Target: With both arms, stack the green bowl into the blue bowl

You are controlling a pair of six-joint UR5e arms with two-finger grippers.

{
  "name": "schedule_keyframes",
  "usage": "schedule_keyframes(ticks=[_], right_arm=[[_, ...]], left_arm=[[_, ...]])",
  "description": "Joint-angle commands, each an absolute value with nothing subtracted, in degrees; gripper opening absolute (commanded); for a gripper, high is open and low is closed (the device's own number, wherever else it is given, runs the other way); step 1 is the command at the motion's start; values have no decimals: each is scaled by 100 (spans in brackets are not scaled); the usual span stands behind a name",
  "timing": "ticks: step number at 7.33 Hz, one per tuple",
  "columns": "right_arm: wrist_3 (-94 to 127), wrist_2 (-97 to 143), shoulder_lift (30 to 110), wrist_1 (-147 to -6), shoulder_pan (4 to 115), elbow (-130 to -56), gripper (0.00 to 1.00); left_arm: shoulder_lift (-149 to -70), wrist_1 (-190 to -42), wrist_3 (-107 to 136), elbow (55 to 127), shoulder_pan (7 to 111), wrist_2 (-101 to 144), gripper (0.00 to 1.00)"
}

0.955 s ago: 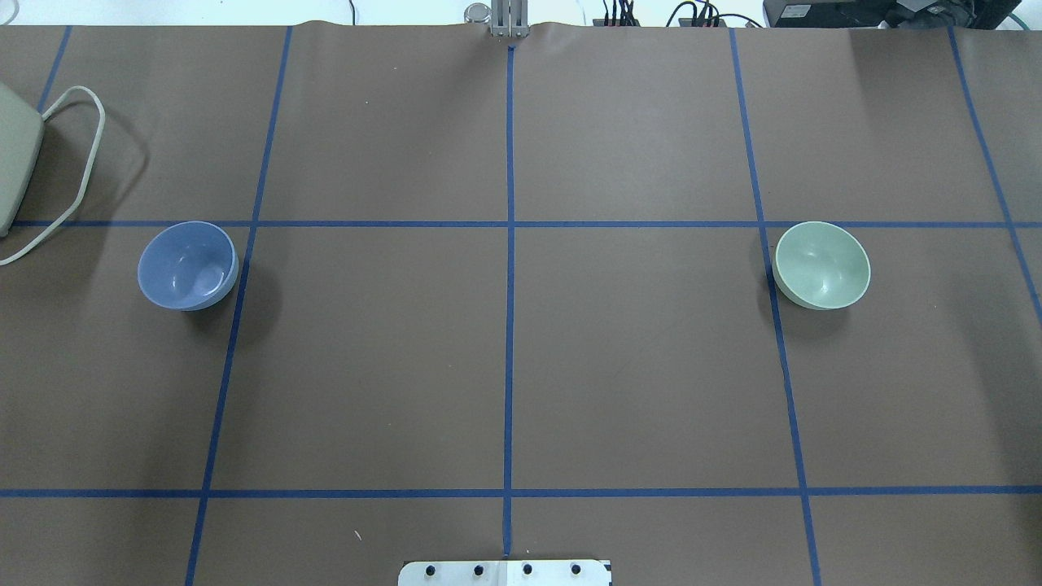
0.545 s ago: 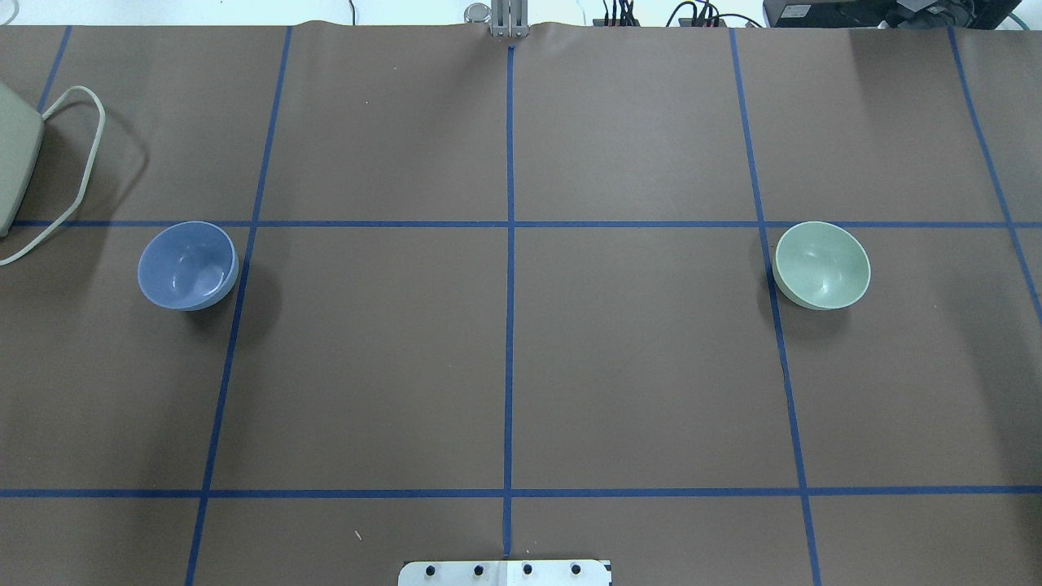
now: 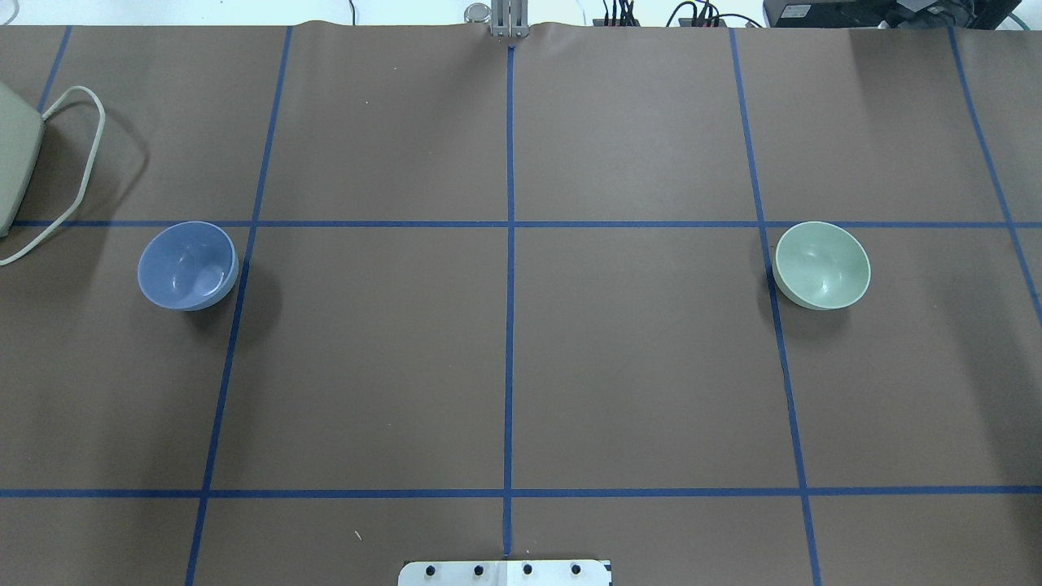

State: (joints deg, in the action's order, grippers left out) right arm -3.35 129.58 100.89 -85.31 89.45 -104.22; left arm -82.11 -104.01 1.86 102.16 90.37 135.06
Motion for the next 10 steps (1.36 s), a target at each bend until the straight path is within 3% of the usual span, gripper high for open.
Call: schedule_keyframes(ticks=[1,5,8,10], right_arm=[[-317,12999,10028,-7433,8956,-10380,100],[5,13289,10002,-6963,8947,-10432,100],[2331,13343,9906,-6075,8038,-10459,100],[2768,12921,9888,-6073,7647,-10450,100]], left_arm=[[-8235,-11577,193,10178,9044,13509,99],[-8464,-12452,446,10054,8965,13579,99],[-8728,-12445,2858,10046,7457,13352,99],[-8788,-12471,4254,10002,6308,12239,99]])
